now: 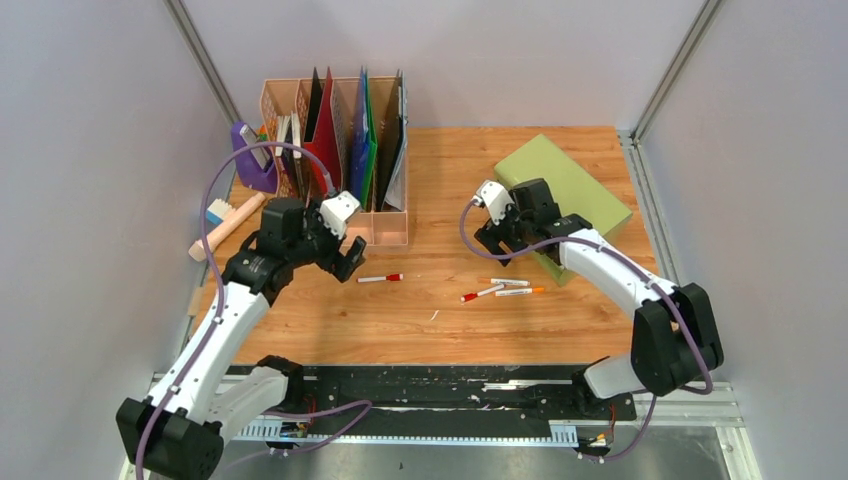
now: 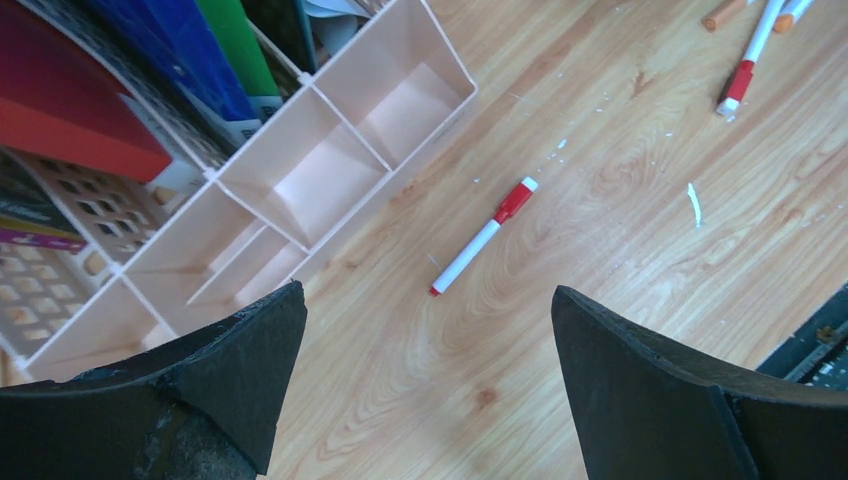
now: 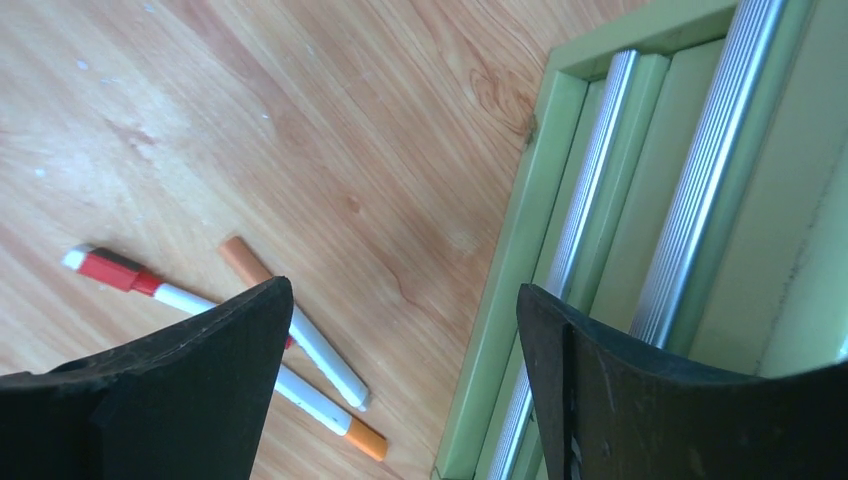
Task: Organize the desk
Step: Close the drawer in the storage box, then open the drawer in the storage box.
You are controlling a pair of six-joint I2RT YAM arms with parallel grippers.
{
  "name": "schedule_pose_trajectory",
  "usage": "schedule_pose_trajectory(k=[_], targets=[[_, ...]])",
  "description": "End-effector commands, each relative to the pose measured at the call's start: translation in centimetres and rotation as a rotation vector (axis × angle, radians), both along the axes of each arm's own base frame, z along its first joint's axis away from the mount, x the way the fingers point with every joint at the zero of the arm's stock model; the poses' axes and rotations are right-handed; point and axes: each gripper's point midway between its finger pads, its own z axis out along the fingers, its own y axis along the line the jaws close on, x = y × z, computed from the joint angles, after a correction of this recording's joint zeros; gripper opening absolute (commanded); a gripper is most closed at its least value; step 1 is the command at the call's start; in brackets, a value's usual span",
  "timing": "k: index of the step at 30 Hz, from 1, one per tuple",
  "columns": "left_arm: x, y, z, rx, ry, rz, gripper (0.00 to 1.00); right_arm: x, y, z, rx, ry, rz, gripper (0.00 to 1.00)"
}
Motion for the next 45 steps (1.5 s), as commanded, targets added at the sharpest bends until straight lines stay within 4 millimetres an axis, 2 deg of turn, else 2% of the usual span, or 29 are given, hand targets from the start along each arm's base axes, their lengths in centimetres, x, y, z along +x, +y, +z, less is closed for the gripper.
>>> schedule_pose_trajectory(k=[1, 4, 7, 10, 11, 12, 13, 14, 15, 18, 19, 20, 21, 22, 23, 24, 25, 26, 27, 29, 30, 32, 33, 39, 41, 42, 43, 44, 45], targets=[[1.1, -2.0, 1.3, -0.097, 0.037, -0.038, 1.00, -0.8, 2.8, 6.6, 0.194, -0.079, 0.089, 0.84], [1.6, -3.9, 2.4, -0.174, 0.088, -0.088, 1.00, -2.4, 4.2, 10.3, 0.295, -0.113, 0.171, 0.84], [2.2, -6.2, 2.5, -0.215, 0.153, -0.141, 1.00, -3.1, 3.8, 14.1, 0.315, -0.212, 0.191, 0.84], [2.7, -8.4, 3.0, -0.200, 0.144, -0.185, 1.00, -2.0, 1.6, 16.8, 0.267, -0.323, 0.107, 0.85], [2.2, -9.8, 3.4, -0.201, 0.140, -0.219, 1.00, -1.4, 0.4, 17.8, 0.259, -0.351, 0.062, 0.85], [2.0, -11.1, 3.0, -0.197, 0.156, -0.246, 1.00, -0.9, -0.5, 18.5, 0.260, -0.367, 0.025, 0.85], [1.9, -12.0, 3.4, -0.217, 0.169, -0.249, 1.00, -0.4, -1.6, 19.1, 0.270, -0.377, -0.014, 0.85], [1.7, -13.3, 2.7, -0.216, 0.199, -0.271, 1.00, 0.1, -2.6, 19.5, 0.283, -0.381, -0.054, 0.85], [1.6, -14.1, 3.1, -0.232, 0.211, -0.275, 1.00, 0.5, -3.4, 19.9, 0.298, -0.383, -0.086, 0.85], [1.1, -17.4, 2.0, -0.218, 0.257, -0.325, 1.00, 1.8, -5.8, 20.2, 0.335, -0.376, -0.180, 0.84], [1.2, -18.1, 2.5, -0.237, 0.268, -0.318, 1.00, 2.3, -6.5, 20.3, 0.348, -0.376, -0.209, 0.84], [1.3, -19.1, 1.8, -0.238, 0.294, -0.325, 1.00, 2.8, -7.2, 20.3, 0.359, -0.378, -0.237, 0.84], [1.5, -19.9, 2.3, -0.268, 0.315, -0.314, 1.00, 3.3, -8.0, 20.4, 0.372, -0.382, -0.271, 0.84], [1.8, -20.9, 1.6, -0.283, 0.342, -0.322, 1.00, 3.8, -8.7, 20.4, 0.381, -0.387, -0.300, 0.84], [2.2, -21.8, 2.3, -0.326, 0.357, -0.317, 1.00, 4.3, -9.4, 20.5, 0.388, -0.392, -0.327, 0.84], [2.6, -22.5, 1.1, -0.331, 0.393, -0.310, 1.00, 4.8, -10.1, 20.3, 0.393, -0.390, -0.353, 0.84], [3.0, -23.5, 1.8, -0.373, 0.401, -0.308, 1.00, 5.2, -10.7, 20.2, 0.395, -0.392, -0.374, 0.84], [3.4, -24.3, 0.6, -0.377, 0.430, -0.302, 1.00, 5.6, -11.2, 20.1, 0.396, -0.394, -0.398, 0.84], [3.9, -25.2, 1.0, -0.408, 0.431, -0.298, 1.00, 6.1, -11.4, 20.0, 0.397, -0.399, -0.410, 0.84], [4.9, -27.1, -1.3, -0.422, 0.506, -0.270, 1.00, 6.8, -11.8, 19.9, 0.397, -0.405, -0.435, 0.83], [5.1, -27.7, -1.7, -0.446, 0.551, -0.246, 1.00, 7.2, -13.1, 19.7, 0.392, -0.413, -0.473, 0.82], [6.0, -29.5, -2.0, -0.511, 0.620, -0.220, 1.00, 7.9, -14.0, 19.5, 0.387, -0.422, -0.502, 0.82], [6.4, -30.4, -2.8, -0.536, 0.637, -0.223, 0.99, 8.2, -14.3, 19.4, 0.385, -0.425, -0.514, 0.81], [8.4, -33.2, -4.2, -0.688, 0.686, -0.189, 0.96, 9.2, -16.4, 17.8, 0.394, -0.431, -0.549, 0.80], [8.8, -33.8, -5.4, -0.713, 0.704, -0.174, 0.96, 9.2, -16.5, 17.0, 0.399, -0.420, -0.548, 0.79], [9.0, -34.2, -5.3, -0.738, 0.712, -0.171, 0.96, 9.3, -16.5, 16.6, 0.400, -0.419, -0.546, 0.79], [9.1, -34.4, -6.4, -0.743, 0.742, -0.152, 0.96, 9.3, -16.3, 16.3, 0.403, -0.418, -0.538, 0.79], [9.3, -34.7, -6.3, -0.765, 0.743, -0.152, 0.96, 9.2, -16.2, 16.0, 0.408, -0.416, -0.529, 0.79], [9.4, -35.0, -7.3, -0.766, 0.762, -0.148, 0.96, 9.2, -16.0, 15.6, 0.413, -0.412, -0.522, 0.78]])
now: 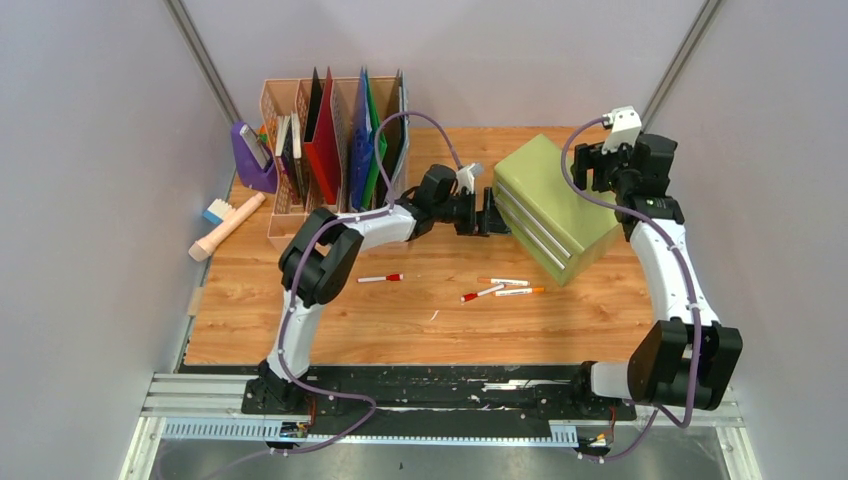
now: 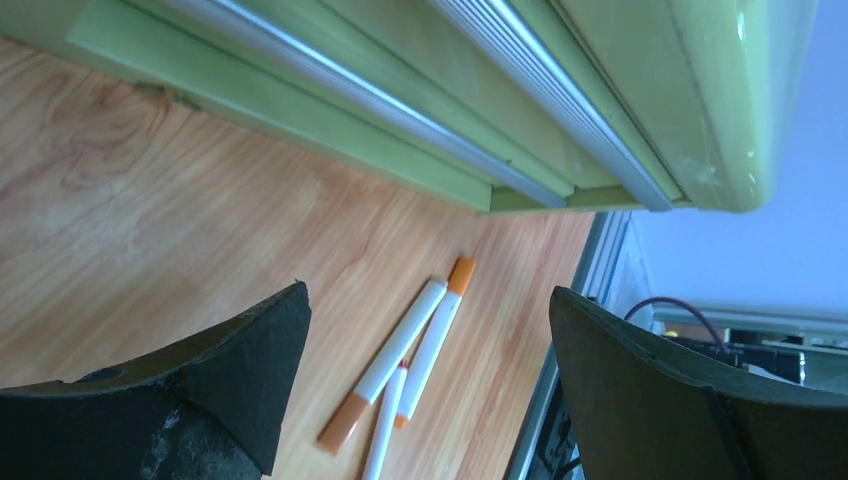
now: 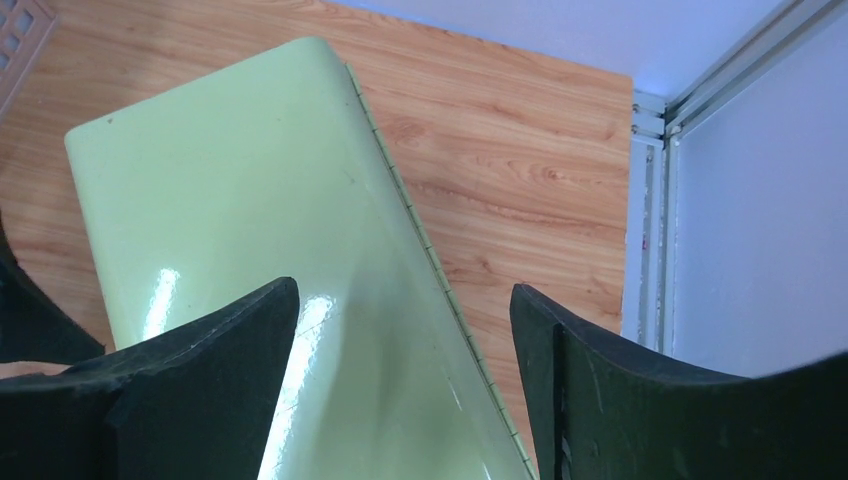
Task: Organize the desk
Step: Open the drawer in the storage box.
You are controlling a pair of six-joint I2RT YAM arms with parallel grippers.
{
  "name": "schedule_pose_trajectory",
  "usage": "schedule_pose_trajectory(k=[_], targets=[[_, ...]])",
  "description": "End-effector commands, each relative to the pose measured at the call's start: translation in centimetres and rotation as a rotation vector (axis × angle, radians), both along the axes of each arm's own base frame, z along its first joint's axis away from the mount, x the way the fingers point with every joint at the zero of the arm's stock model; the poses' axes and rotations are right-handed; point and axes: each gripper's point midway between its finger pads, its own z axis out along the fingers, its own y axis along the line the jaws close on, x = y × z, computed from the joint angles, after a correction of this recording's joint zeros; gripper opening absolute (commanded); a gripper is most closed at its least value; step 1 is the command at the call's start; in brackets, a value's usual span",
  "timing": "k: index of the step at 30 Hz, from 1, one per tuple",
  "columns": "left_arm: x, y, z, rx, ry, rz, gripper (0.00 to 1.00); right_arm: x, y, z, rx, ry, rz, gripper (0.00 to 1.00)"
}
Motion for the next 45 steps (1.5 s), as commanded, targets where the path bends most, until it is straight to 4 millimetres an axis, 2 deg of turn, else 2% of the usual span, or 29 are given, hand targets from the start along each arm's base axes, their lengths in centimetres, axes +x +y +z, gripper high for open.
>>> schedule_pose_trajectory(k=[1, 3, 7, 14, 23, 27, 31, 41, 45], targets=[[1.3, -2.7, 1.7, -0.156, 0.025, 0.016, 0.96, 0.5, 0.8, -0.4, 0.031, -0.045, 0.036, 0.78], [1.2, -3.3, 0.4, -0.164, 0.050, -0.013, 0.96, 0.4, 0.9, -1.1, 0.032, -0.035, 0.042, 0.77], [1.4, -4.1, -0.6, -0.185, 0.063, -0.042, 0.96, 0.0, 1.0, -2.4, 0.016, -0.015, 0.057, 0.77], [1.6, -5.0, -0.6, -0.273, 0.120, -0.027, 0.95, -0.3, 1.5, -3.9, 0.011, 0.008, 0.099, 0.76], [2.4, -6.1, -1.3, -0.295, 0.148, -0.015, 0.94, -0.5, 1.7, -4.6, 0.003, 0.021, 0.114, 0.75], [2.6, -6.3, -1.7, -0.319, 0.157, 0.010, 0.89, -0.5, 1.8, -4.8, 0.003, 0.026, 0.124, 0.75], [2.5, -6.7, -2.5, -0.323, 0.179, 0.019, 0.80, -0.6, 2.1, -5.1, 0.010, 0.033, 0.137, 0.75], [2.6, -7.7, -3.6, -0.310, 0.170, 0.024, 0.77, -0.7, 2.4, -5.4, 0.018, 0.042, 0.154, 0.75], [2.8, -8.0, -3.9, -0.312, 0.174, 0.029, 0.72, -0.8, 2.5, -5.5, 0.020, 0.046, 0.160, 0.75]])
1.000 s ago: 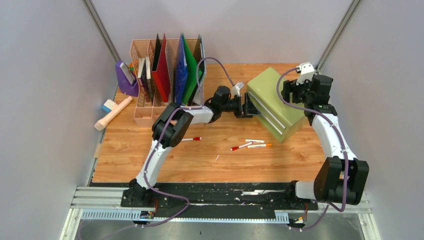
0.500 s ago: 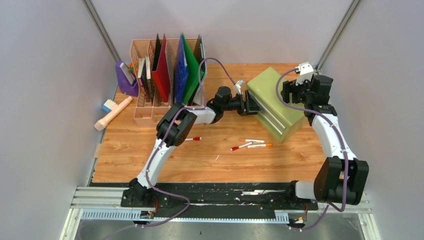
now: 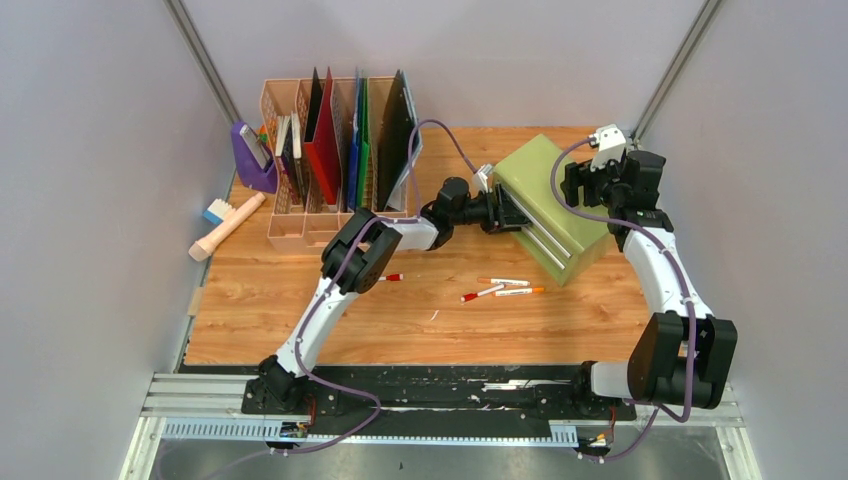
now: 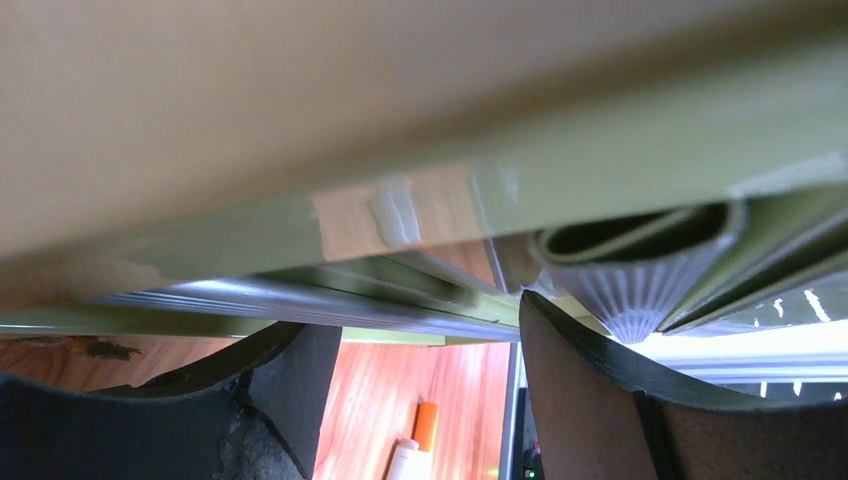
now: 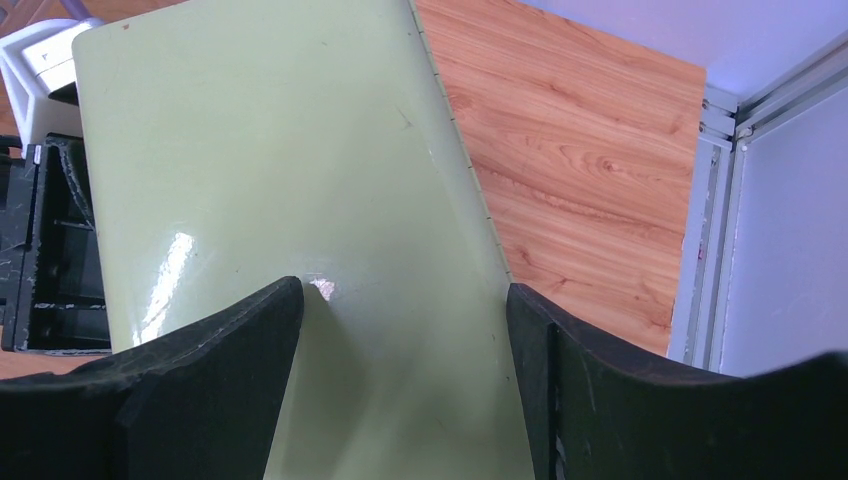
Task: Organize the desk
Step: Open the drawer in the storage box.
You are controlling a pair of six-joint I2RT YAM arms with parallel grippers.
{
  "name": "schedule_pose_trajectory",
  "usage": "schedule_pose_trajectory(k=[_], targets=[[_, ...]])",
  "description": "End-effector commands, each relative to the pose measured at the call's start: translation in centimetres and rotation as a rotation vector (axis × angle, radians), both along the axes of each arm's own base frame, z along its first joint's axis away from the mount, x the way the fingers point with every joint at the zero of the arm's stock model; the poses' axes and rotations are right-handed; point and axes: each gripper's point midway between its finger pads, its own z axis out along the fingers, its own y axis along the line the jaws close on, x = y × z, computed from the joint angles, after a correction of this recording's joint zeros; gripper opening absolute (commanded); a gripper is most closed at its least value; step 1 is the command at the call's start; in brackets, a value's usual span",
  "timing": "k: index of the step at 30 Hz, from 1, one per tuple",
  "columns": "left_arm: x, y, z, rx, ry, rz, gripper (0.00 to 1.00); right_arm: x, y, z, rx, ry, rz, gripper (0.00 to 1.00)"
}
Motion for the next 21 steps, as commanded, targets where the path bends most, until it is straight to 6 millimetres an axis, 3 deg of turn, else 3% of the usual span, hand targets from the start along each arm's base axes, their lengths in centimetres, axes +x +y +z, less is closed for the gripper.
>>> schedule_pose_trajectory(k=[1, 12, 21], targets=[[-0.8, -0.9, -1.9, 0.012, 0.067, -0.017, 0.72, -0.2, 1.0, -0.7, 0.028, 0.017, 0.049, 0.75], [-0.3, -1.2, -2.6, -0.012, 0.085, -0.003, 0.59, -0.4, 1.6, -1.3, 0.050, 0.035, 0.081, 0.75], [-0.8, -1.0, -2.0, -0.036, 0.094, -0.018, 0.36, -0.4, 1.5, -1.9, 0.034, 0.047, 0.086, 0.75]])
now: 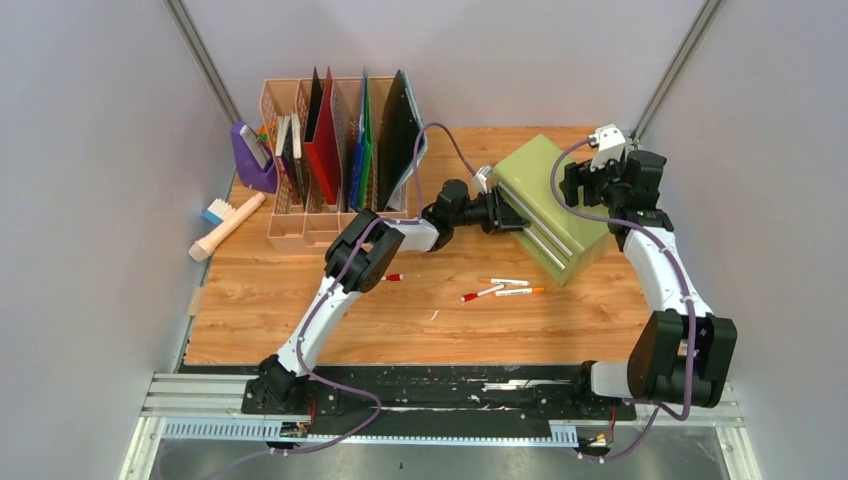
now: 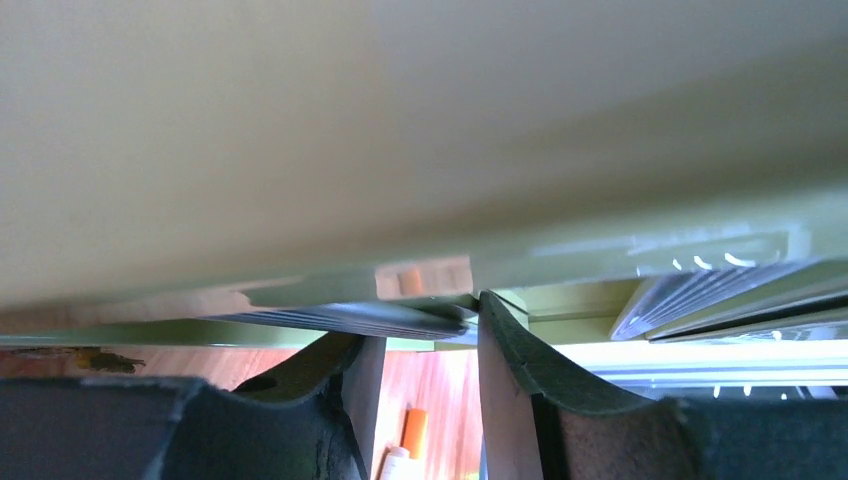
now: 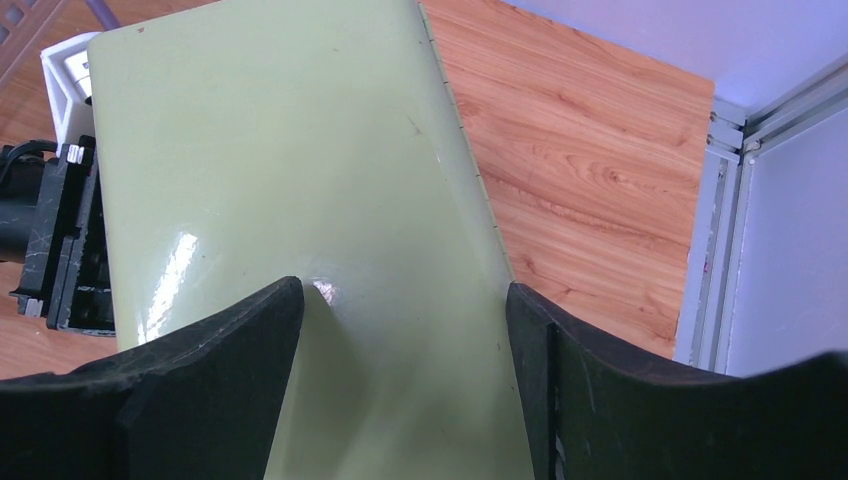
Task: Organize the desk
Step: Open the drawer in the storage box.
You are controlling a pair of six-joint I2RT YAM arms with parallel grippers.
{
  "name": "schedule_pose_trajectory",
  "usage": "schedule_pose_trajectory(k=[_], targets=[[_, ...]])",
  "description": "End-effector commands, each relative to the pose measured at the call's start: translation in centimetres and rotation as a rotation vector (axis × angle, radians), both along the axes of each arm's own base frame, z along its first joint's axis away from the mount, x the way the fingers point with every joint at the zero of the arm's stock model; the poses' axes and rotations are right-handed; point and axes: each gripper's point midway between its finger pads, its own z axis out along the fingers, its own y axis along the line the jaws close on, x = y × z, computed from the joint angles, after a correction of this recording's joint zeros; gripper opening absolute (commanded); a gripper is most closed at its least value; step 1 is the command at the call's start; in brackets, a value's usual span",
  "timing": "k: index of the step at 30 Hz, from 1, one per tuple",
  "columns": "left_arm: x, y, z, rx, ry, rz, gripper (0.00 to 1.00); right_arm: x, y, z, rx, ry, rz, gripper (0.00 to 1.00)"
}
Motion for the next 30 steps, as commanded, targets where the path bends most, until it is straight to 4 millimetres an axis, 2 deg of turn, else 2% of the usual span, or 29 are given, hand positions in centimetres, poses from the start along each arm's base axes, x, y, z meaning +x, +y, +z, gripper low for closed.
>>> schedule_pose_trajectory(k=[1, 11, 14, 19, 20, 21, 24, 26, 30], targets=[[-1.2, -0.5, -1.5, 0.002, 0.044, -0.018, 0.35, -0.5, 1.2, -2.1, 0.025, 0.058, 0.057, 0.75], [-3.2, 0.9, -0.3, 0.017, 0.070, -0.036, 0.10, -0.3, 0.9, -2.8, 0.005, 0.071, 0.054, 0.74], [-4.1, 1.7, -0.8, 0.038, 0.093, -0.039, 0.06, -0.3, 0.9, -3.0, 0.003, 0.074, 0.056, 0.74], [-4.9, 2.6, -0.4, 0.066, 0.096, -0.039, 0.04, -0.3, 1.0, -3.0, 0.001, 0.075, 0.062, 0.74], [-5.0, 2.7, -0.5, 0.073, 0.092, -0.039, 0.05, -0.4, 1.0, -3.0, 0.002, 0.076, 0.064, 0.74], [-5.0, 2.7, -0.4, 0.073, 0.084, -0.042, 0.11, -0.4, 1.0, -3.0, 0.003, 0.076, 0.065, 0.74], [-4.6, 2.2, -0.1, 0.065, 0.073, -0.049, 0.42, -0.4, 1.1, -3.1, 0.004, 0.080, 0.068, 0.74], [-4.2, 1.8, -0.2, 0.065, 0.070, -0.053, 0.55, -0.4, 1.1, -3.0, 0.004, 0.078, 0.069, 0.74], [-3.5, 1.2, -0.6, 0.066, 0.065, -0.057, 0.71, -0.5, 1.2, -3.1, 0.007, 0.081, 0.073, 0.74]])
